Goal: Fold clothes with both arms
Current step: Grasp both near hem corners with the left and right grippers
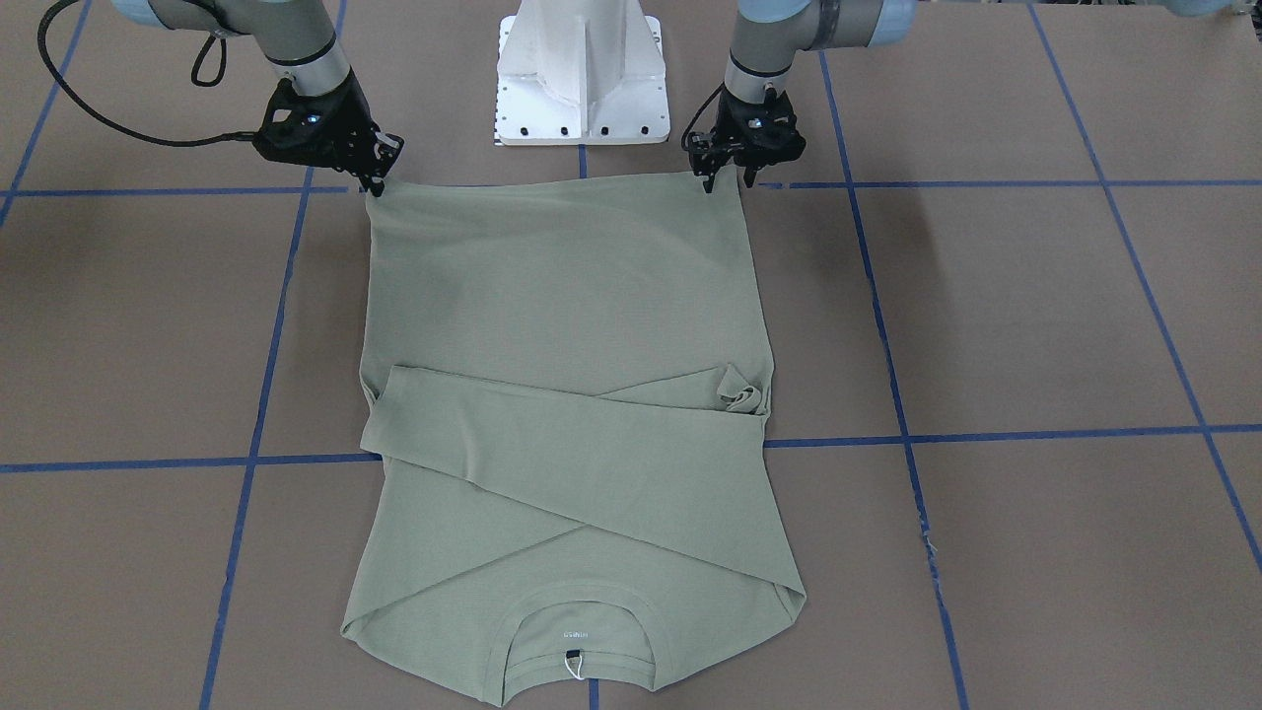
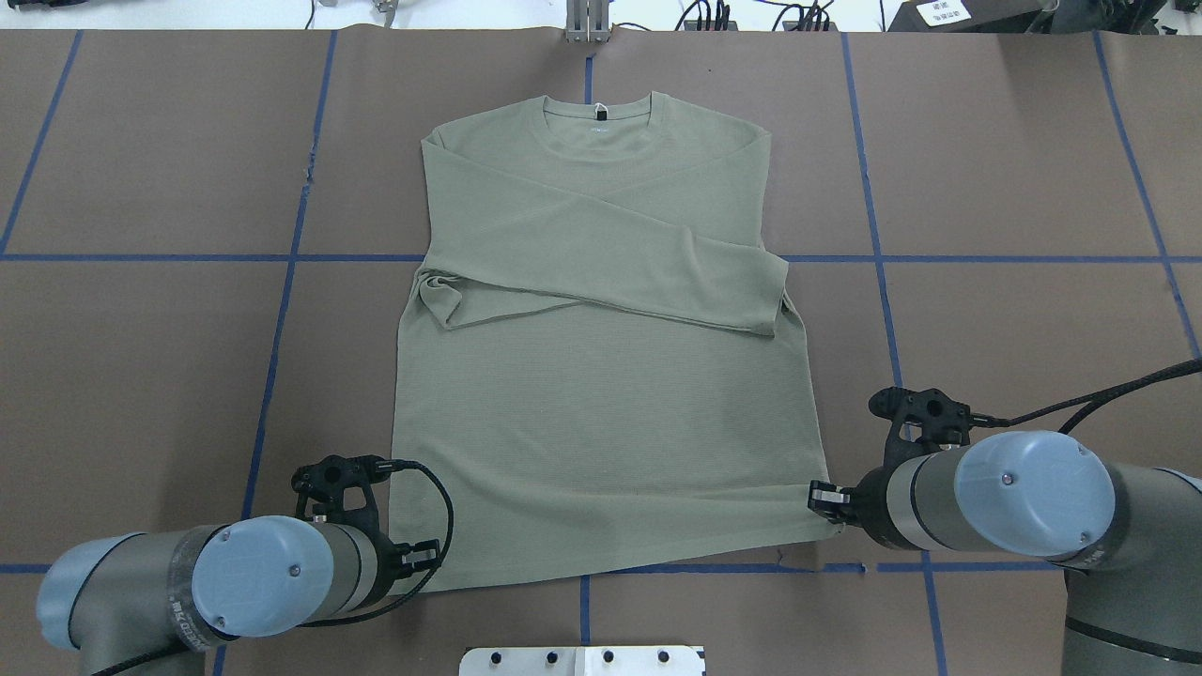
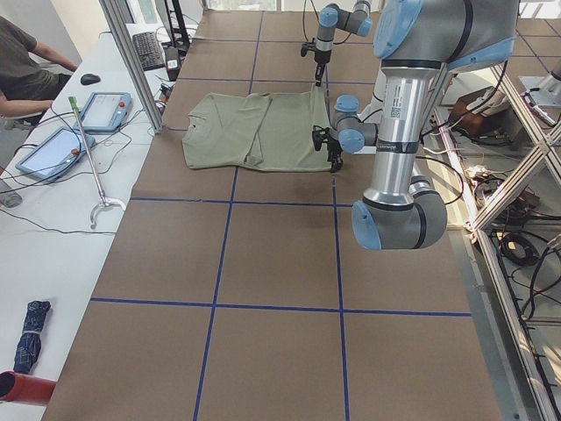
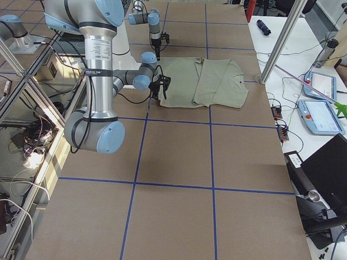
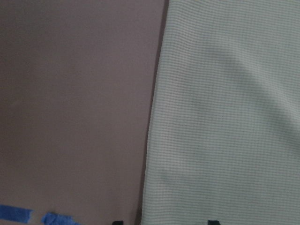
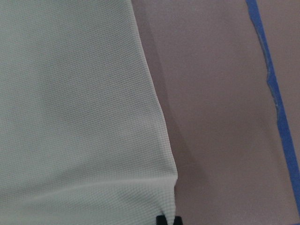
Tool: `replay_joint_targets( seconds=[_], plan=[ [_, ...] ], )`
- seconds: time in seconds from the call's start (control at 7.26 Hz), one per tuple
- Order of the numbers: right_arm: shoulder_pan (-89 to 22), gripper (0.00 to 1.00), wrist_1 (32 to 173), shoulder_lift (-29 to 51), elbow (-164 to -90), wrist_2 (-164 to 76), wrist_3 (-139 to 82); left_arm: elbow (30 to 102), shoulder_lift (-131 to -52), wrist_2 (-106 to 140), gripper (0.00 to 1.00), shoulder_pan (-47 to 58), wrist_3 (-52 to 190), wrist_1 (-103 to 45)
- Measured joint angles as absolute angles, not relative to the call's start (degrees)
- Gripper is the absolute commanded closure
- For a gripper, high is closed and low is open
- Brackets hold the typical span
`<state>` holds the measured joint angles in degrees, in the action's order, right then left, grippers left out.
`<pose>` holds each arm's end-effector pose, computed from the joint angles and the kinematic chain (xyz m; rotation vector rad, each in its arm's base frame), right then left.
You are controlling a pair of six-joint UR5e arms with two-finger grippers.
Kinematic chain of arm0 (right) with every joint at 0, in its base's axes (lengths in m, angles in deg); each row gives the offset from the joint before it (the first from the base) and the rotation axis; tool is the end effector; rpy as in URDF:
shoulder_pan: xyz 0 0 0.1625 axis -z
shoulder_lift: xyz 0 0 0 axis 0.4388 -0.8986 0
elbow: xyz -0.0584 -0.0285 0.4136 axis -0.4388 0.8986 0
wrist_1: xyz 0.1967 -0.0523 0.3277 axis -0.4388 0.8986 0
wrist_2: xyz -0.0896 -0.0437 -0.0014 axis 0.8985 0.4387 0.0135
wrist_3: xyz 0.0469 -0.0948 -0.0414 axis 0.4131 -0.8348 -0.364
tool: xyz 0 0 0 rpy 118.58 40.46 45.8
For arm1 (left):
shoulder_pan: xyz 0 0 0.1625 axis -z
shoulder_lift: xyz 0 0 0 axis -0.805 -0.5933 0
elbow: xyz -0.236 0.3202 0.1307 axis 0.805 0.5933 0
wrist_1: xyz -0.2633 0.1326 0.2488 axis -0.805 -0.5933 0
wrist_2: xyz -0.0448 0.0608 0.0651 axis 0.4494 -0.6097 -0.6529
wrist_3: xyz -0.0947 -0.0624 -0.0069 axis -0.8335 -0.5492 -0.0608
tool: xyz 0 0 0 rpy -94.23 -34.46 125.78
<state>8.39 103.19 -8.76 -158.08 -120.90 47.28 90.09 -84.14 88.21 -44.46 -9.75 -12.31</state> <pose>-0.3947 -0.2456 0.3815 -0.0470 -0.8326 0.2591 0.5001 -0.2099 0.3541 -0.0051 0.8279 -0.1866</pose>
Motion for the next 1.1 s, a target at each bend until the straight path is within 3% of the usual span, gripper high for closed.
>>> replay_joint_targets(
  seconds=[0.55,0.69,1.1],
  plan=[
    [7.7,1.0,103.17,-8.79,-158.15,-121.75,47.28,90.04,-84.33,88.21,0.94,-44.94,-9.89,-12.29],
    [7.68,1.0,103.17,-8.78,-158.14,-121.79,47.28,90.05,-84.4,88.21,1.0,-44.97,-10.15,-12.27],
    [7.6,1.0,103.17,-9.08,-158.57,-121.79,47.28,92.23,-84.41,88.5,1.0,-44.9,-10.53,-12.03]
  ],
)
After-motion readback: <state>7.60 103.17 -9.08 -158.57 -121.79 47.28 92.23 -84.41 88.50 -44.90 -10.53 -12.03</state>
